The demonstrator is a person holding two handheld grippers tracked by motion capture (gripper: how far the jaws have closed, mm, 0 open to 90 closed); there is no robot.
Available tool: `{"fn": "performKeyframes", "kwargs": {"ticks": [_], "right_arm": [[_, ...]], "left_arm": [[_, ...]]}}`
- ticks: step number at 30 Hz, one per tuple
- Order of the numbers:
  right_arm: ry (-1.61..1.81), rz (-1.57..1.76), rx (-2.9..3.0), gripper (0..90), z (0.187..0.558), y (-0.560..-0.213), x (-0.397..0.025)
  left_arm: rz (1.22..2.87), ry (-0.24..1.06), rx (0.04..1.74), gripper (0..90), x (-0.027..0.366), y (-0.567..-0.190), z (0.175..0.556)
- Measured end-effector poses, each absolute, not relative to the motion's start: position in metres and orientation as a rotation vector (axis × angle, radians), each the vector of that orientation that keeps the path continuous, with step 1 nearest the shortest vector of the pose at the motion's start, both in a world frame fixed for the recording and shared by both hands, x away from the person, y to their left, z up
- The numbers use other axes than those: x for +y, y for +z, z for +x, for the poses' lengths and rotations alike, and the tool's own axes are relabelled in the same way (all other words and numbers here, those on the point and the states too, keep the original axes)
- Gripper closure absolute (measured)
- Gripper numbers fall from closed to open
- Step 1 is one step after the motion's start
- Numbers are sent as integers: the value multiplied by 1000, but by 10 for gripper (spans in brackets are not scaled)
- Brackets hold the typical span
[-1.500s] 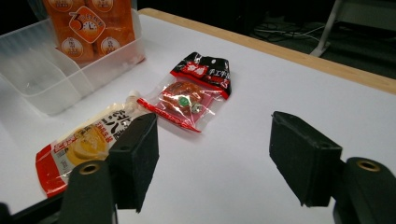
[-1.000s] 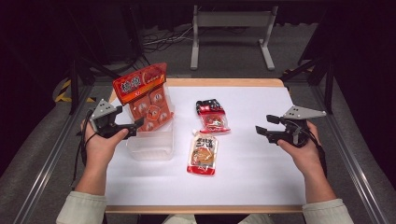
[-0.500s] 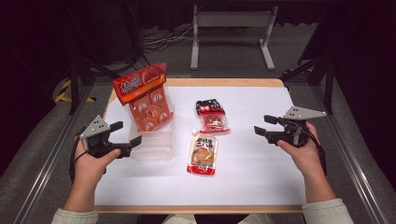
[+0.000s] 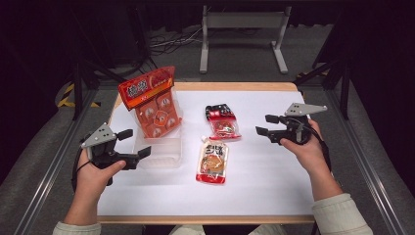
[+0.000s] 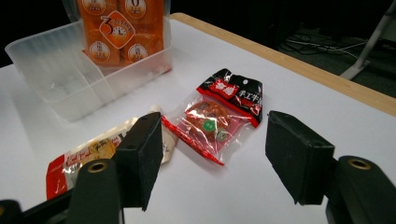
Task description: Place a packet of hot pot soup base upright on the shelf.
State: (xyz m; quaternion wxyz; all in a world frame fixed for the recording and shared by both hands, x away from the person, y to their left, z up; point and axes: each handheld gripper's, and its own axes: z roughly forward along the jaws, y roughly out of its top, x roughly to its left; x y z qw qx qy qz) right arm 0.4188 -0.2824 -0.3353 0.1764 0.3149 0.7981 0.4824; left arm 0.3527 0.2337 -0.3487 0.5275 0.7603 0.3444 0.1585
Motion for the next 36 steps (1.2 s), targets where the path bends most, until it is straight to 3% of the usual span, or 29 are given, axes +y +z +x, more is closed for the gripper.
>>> {"fn": "performKeyframes", "kwargs": {"ticks": [20, 36], "right_arm": [[1347, 904, 2305, 371, 487, -352, -229], [1338, 985, 2310, 348, 533, -374, -216]], "left_arm": [[1801, 383, 847, 85, 239, -354, 334], [1785, 416, 903, 85, 236, -368, 331]]}}
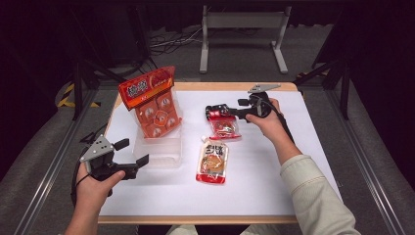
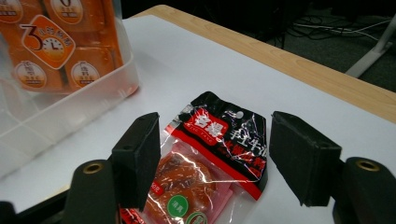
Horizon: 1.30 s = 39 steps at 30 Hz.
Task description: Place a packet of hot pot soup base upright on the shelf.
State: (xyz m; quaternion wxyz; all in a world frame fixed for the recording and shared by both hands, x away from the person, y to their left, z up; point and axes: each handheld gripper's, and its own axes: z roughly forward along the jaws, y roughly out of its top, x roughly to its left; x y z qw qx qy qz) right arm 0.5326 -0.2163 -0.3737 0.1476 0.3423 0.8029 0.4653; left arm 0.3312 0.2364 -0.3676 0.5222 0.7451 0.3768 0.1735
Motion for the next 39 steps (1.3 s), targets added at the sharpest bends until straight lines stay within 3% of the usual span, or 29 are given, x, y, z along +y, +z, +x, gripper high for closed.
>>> {"fn": "performKeyframes", "kwargs": {"ticks": [31, 39], "right_arm": [[1237, 1185, 2325, 346, 579, -437, -207], [1226, 1212, 2343, 300, 584, -442, -203]], "left_arm": [[1813, 390, 859, 80, 231, -374, 335], [1825, 381, 859, 80, 229, -377, 337]]}}
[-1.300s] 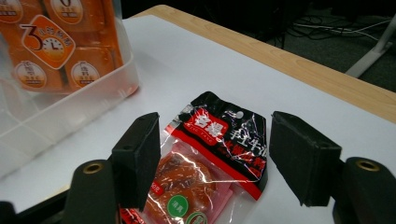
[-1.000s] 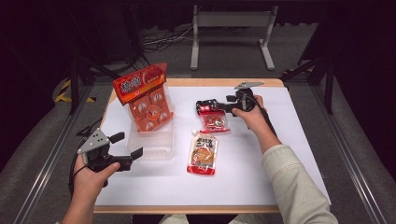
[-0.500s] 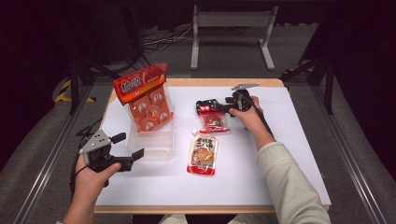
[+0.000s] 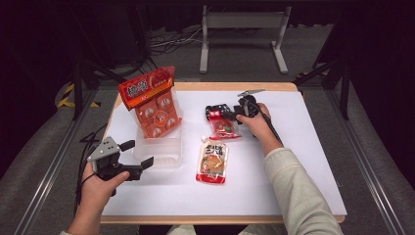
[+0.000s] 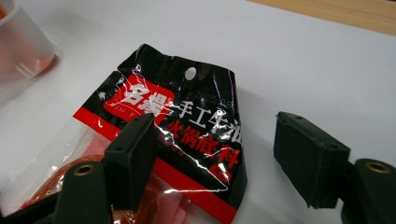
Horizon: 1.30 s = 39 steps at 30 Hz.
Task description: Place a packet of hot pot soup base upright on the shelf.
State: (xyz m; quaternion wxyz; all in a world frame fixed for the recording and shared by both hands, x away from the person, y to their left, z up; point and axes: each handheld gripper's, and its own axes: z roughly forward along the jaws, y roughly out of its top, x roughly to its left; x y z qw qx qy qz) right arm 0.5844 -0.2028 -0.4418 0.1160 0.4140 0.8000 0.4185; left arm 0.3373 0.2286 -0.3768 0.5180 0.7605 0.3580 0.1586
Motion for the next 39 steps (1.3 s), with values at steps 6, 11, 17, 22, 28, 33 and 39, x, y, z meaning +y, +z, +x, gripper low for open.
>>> {"fn": "performKeyframes", "kwargs": {"ticks": [6, 11, 17, 22, 28, 33, 39], "right_arm": [[1216, 1254, 2350, 298, 587, -444, -200], [1160, 1225, 2387, 413, 586, -441, -195], [1094, 1173, 2412, 626, 582, -439, -191], [1059, 1152, 2449, 830, 580, -435, -192], [1026, 1139, 2471, 864, 577, -431, -191], [1073, 1156, 2460, 879, 572, -421, -200], [1123, 1134, 2442, 891, 565, -410, -207]], "left_arm": [[1831, 380, 852, 80, 228, -378, 339], [1834, 378, 846, 81, 225, -378, 339], [1843, 368, 837, 81, 221, -379, 339], [1839, 367, 839, 81, 222, -379, 339], [1846, 369, 833, 82, 222, -379, 340], [1850, 357, 839, 82, 219, -381, 341], [1857, 360, 835, 82, 218, -381, 344]]}}
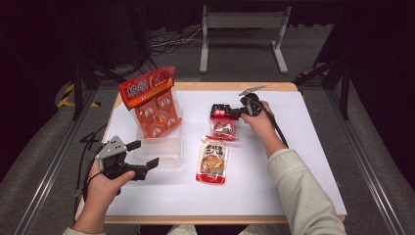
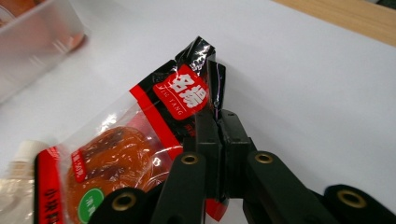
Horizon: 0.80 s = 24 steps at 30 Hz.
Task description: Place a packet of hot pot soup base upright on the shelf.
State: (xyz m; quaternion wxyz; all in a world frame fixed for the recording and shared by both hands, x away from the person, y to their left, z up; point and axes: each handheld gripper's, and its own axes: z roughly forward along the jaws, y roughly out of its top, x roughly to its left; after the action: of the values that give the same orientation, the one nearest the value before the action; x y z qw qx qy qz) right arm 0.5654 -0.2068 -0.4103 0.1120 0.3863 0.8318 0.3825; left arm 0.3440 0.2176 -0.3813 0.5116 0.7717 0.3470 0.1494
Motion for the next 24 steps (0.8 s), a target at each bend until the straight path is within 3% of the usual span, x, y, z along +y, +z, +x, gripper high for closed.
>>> {"fn": "performKeyframes", "kwargs": {"ticks": [24], "right_arm": [[1365, 850, 2424, 900, 506, -342, -198]], "left_arm": [[1850, 332, 804, 84, 205, -378, 347]]}}
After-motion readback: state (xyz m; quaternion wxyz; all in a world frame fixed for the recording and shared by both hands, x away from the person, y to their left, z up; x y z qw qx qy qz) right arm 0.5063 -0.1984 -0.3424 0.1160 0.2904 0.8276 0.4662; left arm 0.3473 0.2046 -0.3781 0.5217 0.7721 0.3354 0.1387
